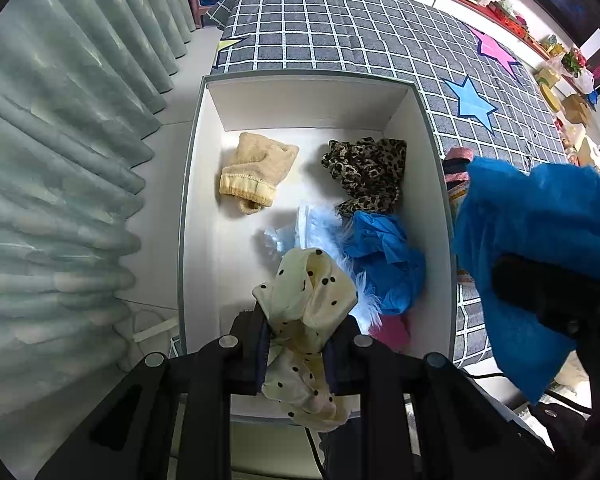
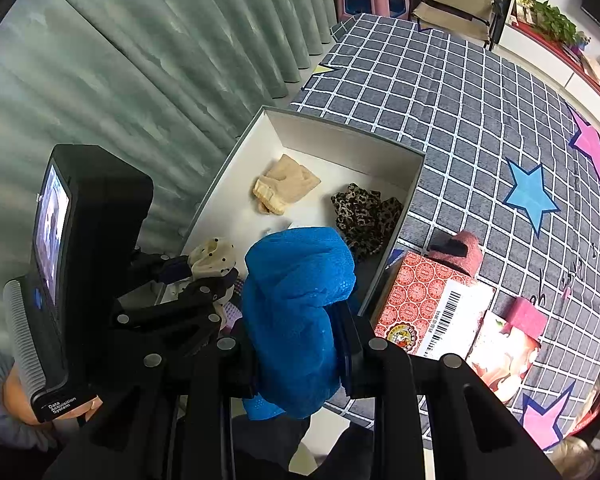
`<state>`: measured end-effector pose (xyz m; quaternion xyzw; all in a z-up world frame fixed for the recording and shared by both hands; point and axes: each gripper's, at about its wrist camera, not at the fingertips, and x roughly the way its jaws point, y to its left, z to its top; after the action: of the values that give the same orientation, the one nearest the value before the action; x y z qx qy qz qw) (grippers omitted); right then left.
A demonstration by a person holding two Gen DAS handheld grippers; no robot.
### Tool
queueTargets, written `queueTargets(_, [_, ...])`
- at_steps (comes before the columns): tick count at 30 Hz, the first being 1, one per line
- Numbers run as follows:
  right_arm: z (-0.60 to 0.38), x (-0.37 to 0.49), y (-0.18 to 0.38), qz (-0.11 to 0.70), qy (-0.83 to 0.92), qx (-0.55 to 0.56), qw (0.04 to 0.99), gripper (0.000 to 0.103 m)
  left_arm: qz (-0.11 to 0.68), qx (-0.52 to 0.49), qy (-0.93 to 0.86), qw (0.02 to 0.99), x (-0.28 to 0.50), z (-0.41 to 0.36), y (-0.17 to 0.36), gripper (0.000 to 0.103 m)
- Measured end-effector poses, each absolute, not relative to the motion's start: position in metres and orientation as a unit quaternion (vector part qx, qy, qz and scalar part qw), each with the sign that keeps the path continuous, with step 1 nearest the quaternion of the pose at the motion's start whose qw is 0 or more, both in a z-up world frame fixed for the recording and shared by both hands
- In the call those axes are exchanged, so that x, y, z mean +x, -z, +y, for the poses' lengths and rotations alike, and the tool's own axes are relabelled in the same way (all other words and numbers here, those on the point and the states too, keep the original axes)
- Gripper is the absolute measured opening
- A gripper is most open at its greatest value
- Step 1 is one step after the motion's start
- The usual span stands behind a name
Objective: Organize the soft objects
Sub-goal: 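Hold the scrunchie and blue ball above the white box with both tools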
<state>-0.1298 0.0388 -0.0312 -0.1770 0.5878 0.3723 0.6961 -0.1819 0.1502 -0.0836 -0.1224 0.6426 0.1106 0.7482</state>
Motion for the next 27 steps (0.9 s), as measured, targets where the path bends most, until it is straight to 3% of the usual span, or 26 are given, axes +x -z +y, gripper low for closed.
queueTargets(27, [0.0369,-0.134,0.0282,0.587,-0.373,-0.176,0.697,0.03,0.643,-0.12,-0.112,0.748,-0.1835,0.1493,0.0825,0.024])
